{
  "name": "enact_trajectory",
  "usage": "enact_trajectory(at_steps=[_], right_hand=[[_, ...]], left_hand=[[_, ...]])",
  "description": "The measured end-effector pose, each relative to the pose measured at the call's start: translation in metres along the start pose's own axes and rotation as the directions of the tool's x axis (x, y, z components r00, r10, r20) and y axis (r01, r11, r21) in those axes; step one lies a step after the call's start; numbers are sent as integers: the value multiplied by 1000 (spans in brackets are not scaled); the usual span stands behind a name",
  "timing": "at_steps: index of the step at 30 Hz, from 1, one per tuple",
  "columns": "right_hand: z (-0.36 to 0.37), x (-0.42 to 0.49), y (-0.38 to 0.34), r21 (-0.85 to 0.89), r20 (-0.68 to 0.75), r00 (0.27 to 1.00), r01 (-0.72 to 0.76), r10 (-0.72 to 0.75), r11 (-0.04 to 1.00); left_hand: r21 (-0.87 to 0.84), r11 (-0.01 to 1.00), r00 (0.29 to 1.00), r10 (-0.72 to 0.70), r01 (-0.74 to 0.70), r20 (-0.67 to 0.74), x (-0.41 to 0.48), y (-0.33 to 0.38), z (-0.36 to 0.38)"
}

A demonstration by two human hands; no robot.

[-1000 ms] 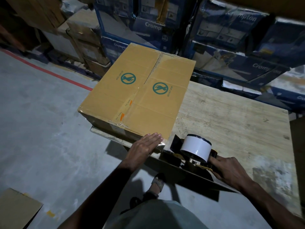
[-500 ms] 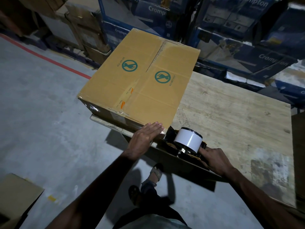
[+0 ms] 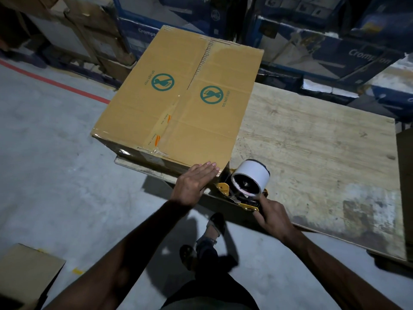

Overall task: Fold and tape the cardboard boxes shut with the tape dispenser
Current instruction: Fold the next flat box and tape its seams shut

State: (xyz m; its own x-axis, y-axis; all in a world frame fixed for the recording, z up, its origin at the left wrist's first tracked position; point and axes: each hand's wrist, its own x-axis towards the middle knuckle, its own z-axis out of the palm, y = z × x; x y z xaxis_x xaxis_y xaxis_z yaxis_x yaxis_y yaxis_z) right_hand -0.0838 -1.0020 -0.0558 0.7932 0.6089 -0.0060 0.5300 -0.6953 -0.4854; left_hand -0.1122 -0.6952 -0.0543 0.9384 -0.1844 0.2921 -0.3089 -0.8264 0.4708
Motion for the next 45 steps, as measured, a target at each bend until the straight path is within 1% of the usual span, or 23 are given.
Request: enact_trajectory(at_steps=[3,6,8,11,12,13,15,18,20,23,27,29,32,35,37,40,41,45], right_hand=[[3,-10,-17,174,68,990,-137,127,975],[-7,-12,-31,324,121,977,-205,174,924],[-19,-14,-35,344,167,975,-200,150,918],[-17,-33,-36,269,215,969,-175,118,947],[-11,-43,-36,262,225,967,-182,123,948],[-5,-52,-38,288,234,960,-218,152,932],[2,-60,-44,389,237,939,-327,250,861],[6,-52,-48,572,201,876,-469,439,674],[5,-41,-48,646,177,829,-505,531,572],[9,-23,-36,703,127,735,-541,666,462],[15,3,-14,763,81,629,-538,773,358],[15,14,-8,809,108,581,-523,807,269],[13,29,-2,859,172,531,-492,829,137],[18,39,6,871,182,484,-483,856,87],[19,46,10,873,183,460,-483,869,72],[23,60,19,887,182,468,-458,865,61],[25,64,23,893,185,457,-448,870,46],[24,81,30,912,240,451,-409,860,-39]], left_hand=[[16,1000,1000,-7,7,-6,0,0,2],[27,999,1000,-21,22,-16,-1,3,2],[26,999,999,-28,29,-19,0,6,-1],[12,1000,1000,-16,16,-22,-1,8,-4],[5,1000,999,-22,23,-24,-1,8,-5],[1,1000,999,-28,28,-24,0,7,-5],[0,999,999,-36,36,-30,0,8,-5],[3,999,999,-33,33,-33,-2,9,-6],[8,1000,998,-27,28,-50,-1,9,-5],[6,999,998,-50,50,-36,-2,10,-3],[-19,995,995,-100,100,18,-3,12,-3],[-19,995,994,-101,101,36,-5,12,-5],[-29,995,994,-91,93,68,-6,12,-10],[-36,994,991,-98,101,89,-6,12,-11],[-48,993,990,-99,104,99,-7,12,-11],[-60,994,991,-80,87,110,-6,11,-12],[-58,995,991,-69,76,114,-6,9,-12],[-21,1000,988,-12,15,156,-7,2,-15]])
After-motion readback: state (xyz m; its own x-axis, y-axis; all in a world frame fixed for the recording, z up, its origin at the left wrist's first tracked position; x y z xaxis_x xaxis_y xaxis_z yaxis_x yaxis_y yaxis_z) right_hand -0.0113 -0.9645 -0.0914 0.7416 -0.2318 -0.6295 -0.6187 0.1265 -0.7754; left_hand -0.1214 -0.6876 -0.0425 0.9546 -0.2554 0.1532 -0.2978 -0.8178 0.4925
